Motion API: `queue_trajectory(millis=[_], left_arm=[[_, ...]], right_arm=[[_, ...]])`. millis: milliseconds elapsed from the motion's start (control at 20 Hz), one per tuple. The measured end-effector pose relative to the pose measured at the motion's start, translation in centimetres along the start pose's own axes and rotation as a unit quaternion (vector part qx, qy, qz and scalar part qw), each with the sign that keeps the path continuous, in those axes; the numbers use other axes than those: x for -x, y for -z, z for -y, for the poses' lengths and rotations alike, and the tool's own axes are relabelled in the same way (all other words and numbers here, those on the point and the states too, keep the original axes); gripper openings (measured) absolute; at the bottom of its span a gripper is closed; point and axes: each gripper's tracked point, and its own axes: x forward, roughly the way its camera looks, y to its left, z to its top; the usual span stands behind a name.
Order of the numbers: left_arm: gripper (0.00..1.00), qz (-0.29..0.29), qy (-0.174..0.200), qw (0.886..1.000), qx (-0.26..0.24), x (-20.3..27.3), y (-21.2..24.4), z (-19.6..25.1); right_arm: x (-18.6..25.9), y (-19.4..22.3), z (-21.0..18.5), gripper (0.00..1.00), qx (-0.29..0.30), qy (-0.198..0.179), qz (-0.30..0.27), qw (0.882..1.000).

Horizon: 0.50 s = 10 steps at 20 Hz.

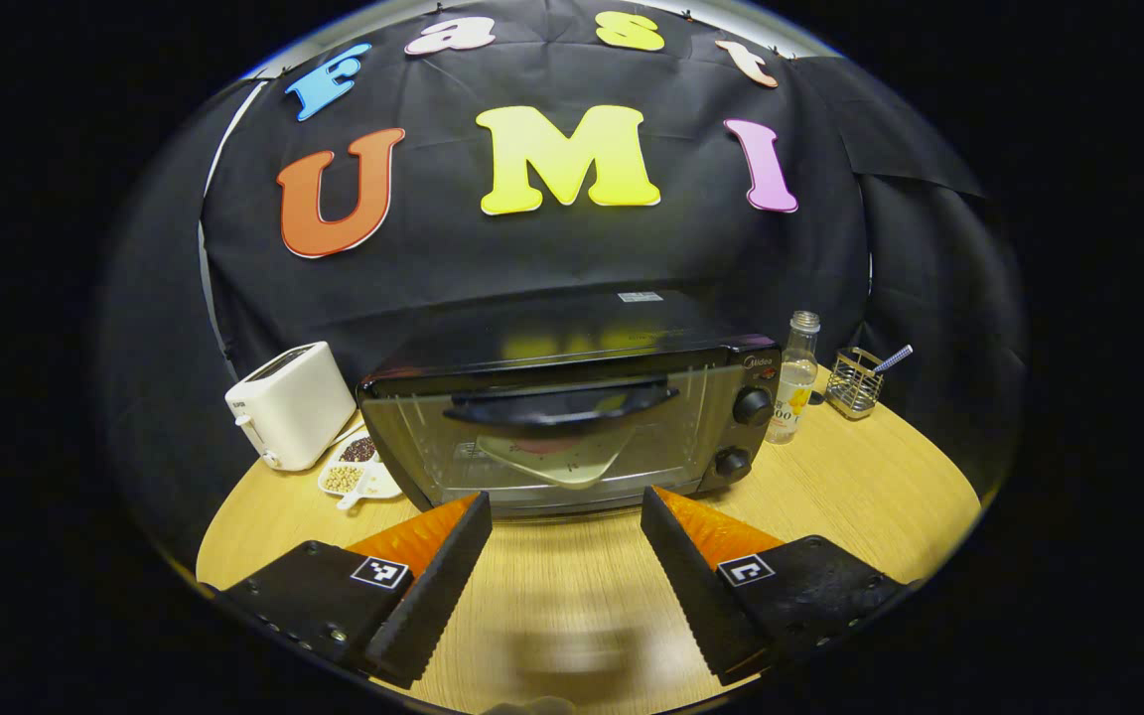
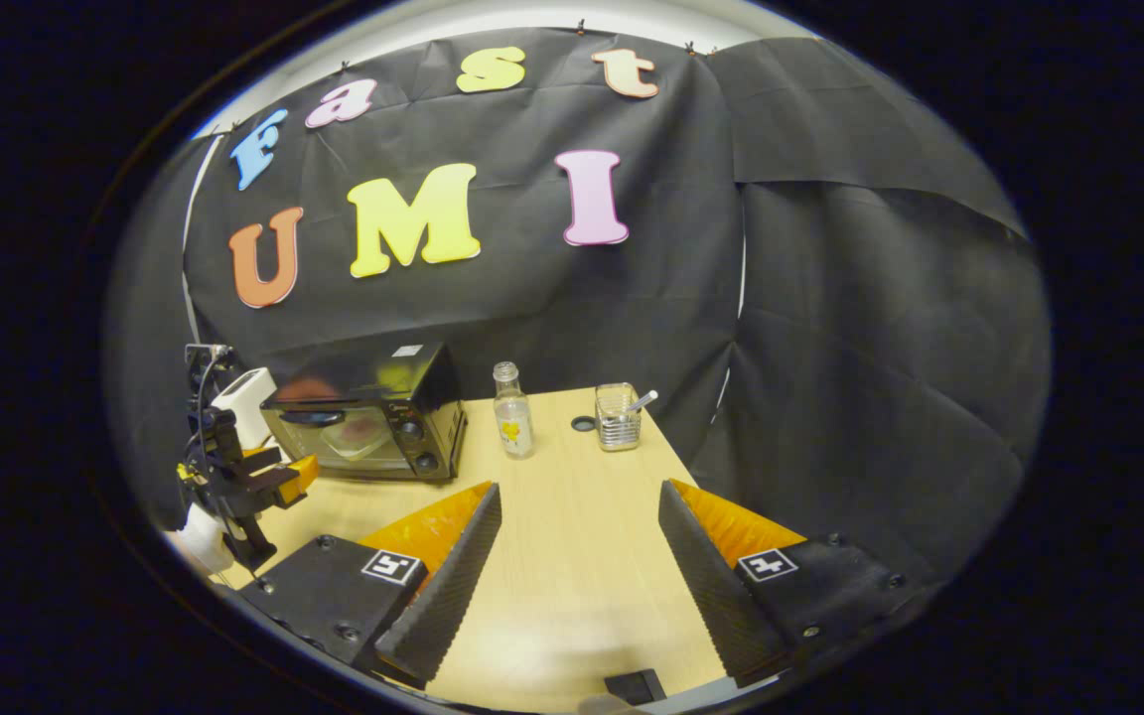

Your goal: Open the electric oven with the left hand, put the food in, and close the electric oven.

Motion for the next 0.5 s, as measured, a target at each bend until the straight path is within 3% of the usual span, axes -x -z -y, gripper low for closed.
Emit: queue_trajectory(millis=[350,400,500], left_arm=[[0.97,0.000,-0.001,1.000,0.015,2.1,0.5,-0.4],[0.97,0.002,0.000,1.000,0.017,2.8,0.2,-0.4],[0.97,0.016,0.005,1.000,0.009,4.7,-1.1,-0.3]], right_arm=[[1.0,-0.4,-1.3,0.96,0.003,-0.003,0.012,1.000],[1.2,-0.4,-1.4,1.00,0.004,-0.002,0.014,1.000],[2.1,-1.0,-2.0,0.96,0.007,-0.004,0.023,1.000]])
